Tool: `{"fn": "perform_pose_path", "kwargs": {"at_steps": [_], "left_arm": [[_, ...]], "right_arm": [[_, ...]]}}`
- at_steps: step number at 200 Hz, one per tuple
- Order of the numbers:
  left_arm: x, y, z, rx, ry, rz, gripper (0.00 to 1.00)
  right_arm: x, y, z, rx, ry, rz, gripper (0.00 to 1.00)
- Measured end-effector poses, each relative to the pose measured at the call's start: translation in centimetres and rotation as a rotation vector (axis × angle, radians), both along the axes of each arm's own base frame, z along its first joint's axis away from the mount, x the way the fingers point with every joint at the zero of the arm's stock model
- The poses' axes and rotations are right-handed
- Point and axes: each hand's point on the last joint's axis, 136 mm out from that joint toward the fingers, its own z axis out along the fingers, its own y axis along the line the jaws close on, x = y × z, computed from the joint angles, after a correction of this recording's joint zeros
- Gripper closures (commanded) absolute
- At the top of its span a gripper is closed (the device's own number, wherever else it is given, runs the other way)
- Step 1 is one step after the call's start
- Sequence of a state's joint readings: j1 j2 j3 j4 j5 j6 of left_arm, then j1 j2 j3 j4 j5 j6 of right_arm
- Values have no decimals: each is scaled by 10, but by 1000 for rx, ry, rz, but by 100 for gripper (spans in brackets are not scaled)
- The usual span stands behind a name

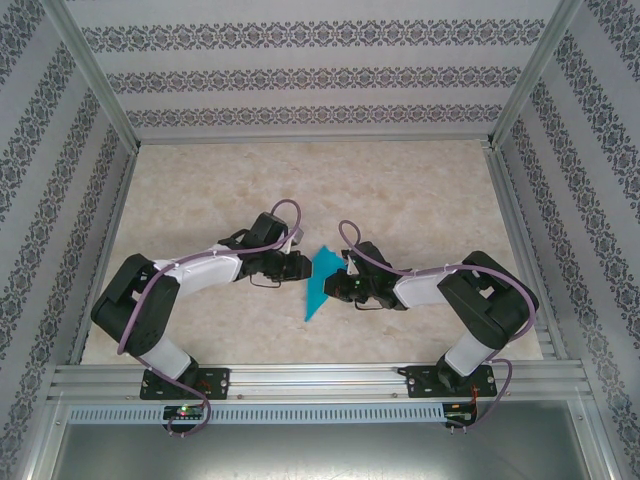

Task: Fold a paper plane with a square sheet of paper (pick it up from the middle)
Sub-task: Fold the wing for the fifth time at the center of the table.

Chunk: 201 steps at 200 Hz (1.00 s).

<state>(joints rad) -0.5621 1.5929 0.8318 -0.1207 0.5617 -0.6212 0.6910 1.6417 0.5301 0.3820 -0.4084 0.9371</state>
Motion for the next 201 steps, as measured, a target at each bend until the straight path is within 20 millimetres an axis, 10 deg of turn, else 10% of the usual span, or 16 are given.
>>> {"fn": "perform_pose_path", "kwargs": {"at_steps": [201], "left_arm": [[-14,-22,-14,-1,54,-57,95]], "right_arm": [[1,0,2,48,-14,-22,93]]}}
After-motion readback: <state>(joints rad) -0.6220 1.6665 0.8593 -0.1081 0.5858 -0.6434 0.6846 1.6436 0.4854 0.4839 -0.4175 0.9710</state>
